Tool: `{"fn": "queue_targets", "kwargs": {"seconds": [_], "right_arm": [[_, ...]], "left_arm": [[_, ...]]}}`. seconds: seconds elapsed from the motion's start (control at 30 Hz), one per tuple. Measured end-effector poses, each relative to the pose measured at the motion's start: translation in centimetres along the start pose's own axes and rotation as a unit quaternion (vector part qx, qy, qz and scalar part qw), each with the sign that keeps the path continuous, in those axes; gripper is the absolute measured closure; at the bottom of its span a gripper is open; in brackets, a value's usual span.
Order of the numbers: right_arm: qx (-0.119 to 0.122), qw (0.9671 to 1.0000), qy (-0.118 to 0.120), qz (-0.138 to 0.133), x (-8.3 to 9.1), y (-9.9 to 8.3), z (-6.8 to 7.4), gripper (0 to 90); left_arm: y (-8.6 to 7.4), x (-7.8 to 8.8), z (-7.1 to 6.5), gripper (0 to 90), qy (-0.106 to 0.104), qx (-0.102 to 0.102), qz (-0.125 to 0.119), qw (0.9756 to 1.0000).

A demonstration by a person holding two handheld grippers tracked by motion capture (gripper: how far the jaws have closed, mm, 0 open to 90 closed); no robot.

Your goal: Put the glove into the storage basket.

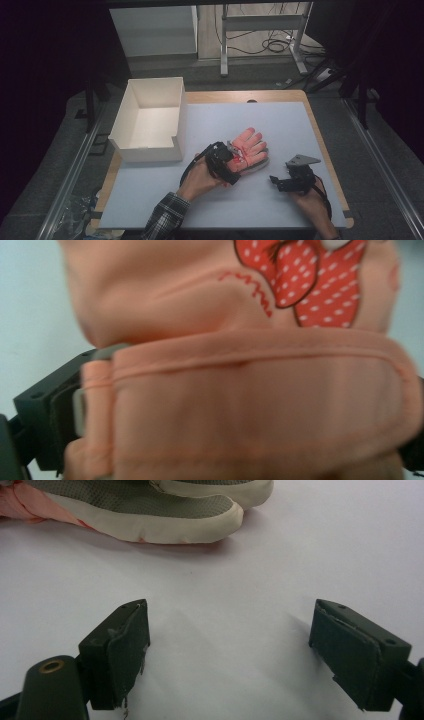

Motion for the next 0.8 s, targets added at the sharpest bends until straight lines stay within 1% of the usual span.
{"fn": "queue_targets", "kwargs": {"seconds": [0.07, 0.13, 0.17, 0.2, 0.23, 0.27, 0.3, 0.4, 0.43, 0.47, 0.5, 0.57, 0.6, 0.63, 0.67, 0.73, 0.8], "right_arm": [[0.000, 1.0000, 0.000, 0.000, 0.0, 0.0, 0.0, 16.7], [0.001, 1.0000, 0.000, 0.000, 0.0, 0.0, 0.0, 16.7], [0.000, 1.0000, 0.000, 0.000, 0.0, 0.0, 0.0, 16.7], [0.000, 1.0000, 0.000, 0.000, 0.0, 0.0, 0.0, 16.7], [0.000, 1.0000, 0.000, 0.000, 0.0, 0.0, 0.0, 16.7], [0.000, 1.0000, 0.000, 0.000, 0.0, 0.0, 0.0, 16.7], [0.000, 1.0000, 0.000, 0.000, 0.0, 0.0, 0.0, 16.7], [0.000, 1.0000, 0.000, 0.000, 0.0, 0.0, 0.0, 16.7], [0.000, 1.0000, 0.000, 0.000, 0.0, 0.0, 0.0, 16.7], [0.000, 1.0000, 0.000, 0.000, 0.0, 0.0, 0.0, 16.7], [0.001, 1.0000, 0.000, 0.000, 0.0, 0.0, 0.0, 16.7], [0.000, 1.0000, 0.000, 0.000, 0.0, 0.0, 0.0, 16.7], [0.000, 1.0000, 0.000, 0.000, 0.0, 0.0, 0.0, 16.7], [0.000, 1.0000, 0.000, 0.000, 0.0, 0.0, 0.0, 16.7], [0.001, 1.0000, 0.000, 0.000, 0.0, 0.0, 0.0, 16.7], [0.000, 1.0000, 0.000, 0.000, 0.0, 0.0, 0.0, 16.7], [0.000, 1.0000, 0.000, 0.000, 0.0, 0.0, 0.0, 16.7]], "left_arm": [[-0.3, -0.5, -0.1, 0.0, 0.006, -0.005, 0.011, 0.9999], [-0.5, -1.1, -0.3, 0.0, 0.015, -0.016, 0.023, 0.9995], [-0.7, -1.5, -0.4, 0.8, 0.015, -0.020, 0.023, 0.9994], [-0.7, -1.4, -0.4, 2.4, 0.007, -0.017, 0.024, 0.9996], [-0.7, -1.4, -0.4, 5.6, 0.007, -0.017, 0.024, 0.9996], [-0.8, -1.4, -0.4, 5.6, -0.001, -0.013, 0.023, 0.9997], [-0.9, -1.3, -0.4, 8.4, -0.011, -0.010, 0.021, 0.9997], [-0.8, -1.0, -0.5, 17.7, -0.009, -0.010, 0.022, 0.9997], [-0.7, -0.8, -0.5, 27.1, -0.009, -0.014, 0.026, 0.9995], [-0.6, -0.6, -0.6, 27.1, -0.008, -0.019, 0.032, 0.9993], [-0.4, -0.4, -0.7, 34.3, -0.008, -0.025, 0.043, 0.9987], [-0.2, -0.2, -0.7, 39.3, -0.010, -0.024, 0.047, 0.9986], [-0.2, -0.2, -0.7, 41.5, -0.010, -0.024, 0.047, 0.9986], [-0.2, -0.1, -0.7, 41.5, -0.013, -0.022, 0.044, 0.9987], [-0.3, 0.0, -0.6, 44.5, -0.017, -0.018, 0.040, 0.9989], [-0.3, 0.1, -0.3, 45.1, -0.028, -0.009, 0.032, 0.9991], [-0.3, 0.2, -0.2, 45.9, -0.035, -0.005, 0.025, 0.9990]]}}
Point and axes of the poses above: each handheld gripper's, and its own axes: x roughly backward along the jaws, y roughly out of its top, z roughly to its left, the point moved 6 cm from there along -x, roughly forward along the jaws, and after that the axes turned 1 degree about y, right-handed, at the moved point
